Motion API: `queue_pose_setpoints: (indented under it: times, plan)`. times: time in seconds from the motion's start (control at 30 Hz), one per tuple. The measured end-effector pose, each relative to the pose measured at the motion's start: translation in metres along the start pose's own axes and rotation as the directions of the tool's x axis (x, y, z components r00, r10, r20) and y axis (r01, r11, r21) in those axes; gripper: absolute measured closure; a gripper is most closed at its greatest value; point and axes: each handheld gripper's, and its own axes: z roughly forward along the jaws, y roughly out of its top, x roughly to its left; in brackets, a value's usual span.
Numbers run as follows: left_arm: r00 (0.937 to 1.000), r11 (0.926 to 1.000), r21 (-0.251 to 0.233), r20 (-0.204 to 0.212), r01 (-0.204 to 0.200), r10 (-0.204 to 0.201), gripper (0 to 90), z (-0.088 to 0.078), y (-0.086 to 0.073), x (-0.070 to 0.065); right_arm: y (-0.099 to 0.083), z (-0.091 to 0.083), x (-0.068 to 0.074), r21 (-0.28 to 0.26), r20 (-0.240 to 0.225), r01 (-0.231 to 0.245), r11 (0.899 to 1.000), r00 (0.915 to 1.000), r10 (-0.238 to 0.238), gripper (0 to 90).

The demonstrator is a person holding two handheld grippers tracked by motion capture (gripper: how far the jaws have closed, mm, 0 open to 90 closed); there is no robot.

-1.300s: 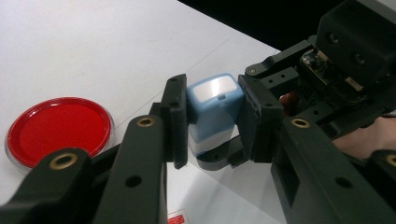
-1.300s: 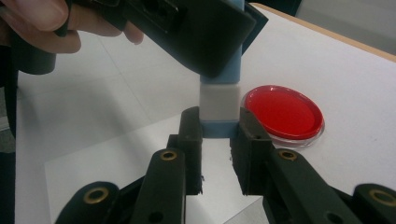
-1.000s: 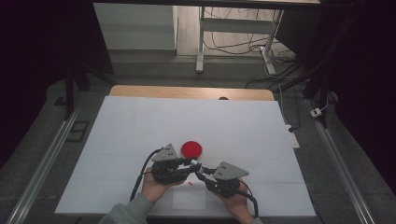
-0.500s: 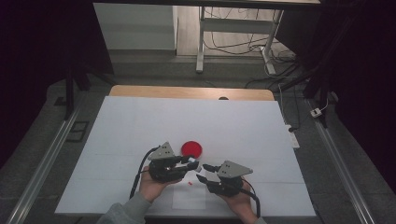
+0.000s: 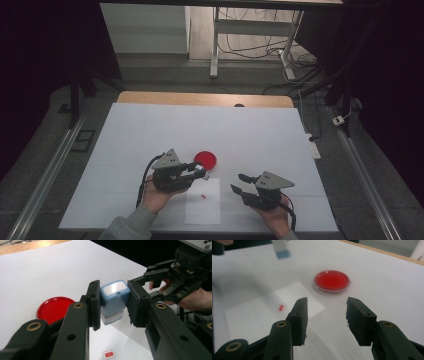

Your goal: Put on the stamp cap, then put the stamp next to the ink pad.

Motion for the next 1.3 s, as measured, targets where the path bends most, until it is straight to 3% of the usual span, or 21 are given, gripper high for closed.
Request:
queue_pose_setpoints:
  times: [0.3, 0.7, 0.93, 1.3]
  plan:
    - [1.0000, 1.0000, 0.000, -0.008, 0.002, -0.002, 65.6, -0.007, 0.000, 0.005, -0.014, -0.032, -0.025, -0.005, 0.087, -0.043, 0.999, 0.9953, 0.043, 52.1]
    - [0.9998, 0.9998, -0.013, -0.013, 0.018, -0.018, 65.6, -0.016, 0.001, 0.012, -0.028, -0.060, -0.043, -0.016, 0.151, -0.074, 0.997, 0.9856, 0.076, 52.4]
    - [0.9991, 0.9995, -0.024, -0.036, 0.022, -0.023, 65.5, -0.021, 0.002, 0.017, -0.032, -0.061, -0.046, -0.006, 0.157, -0.078, 0.997, 0.9845, 0.078, 52.5]
    - [0.9917, 0.9999, -0.015, -0.128, 0.007, -0.008, 65.5, -0.031, 0.002, 0.030, -0.030, -0.055, -0.044, 0.008, 0.147, -0.058, 0.998, 0.9875, 0.056, 52.4]
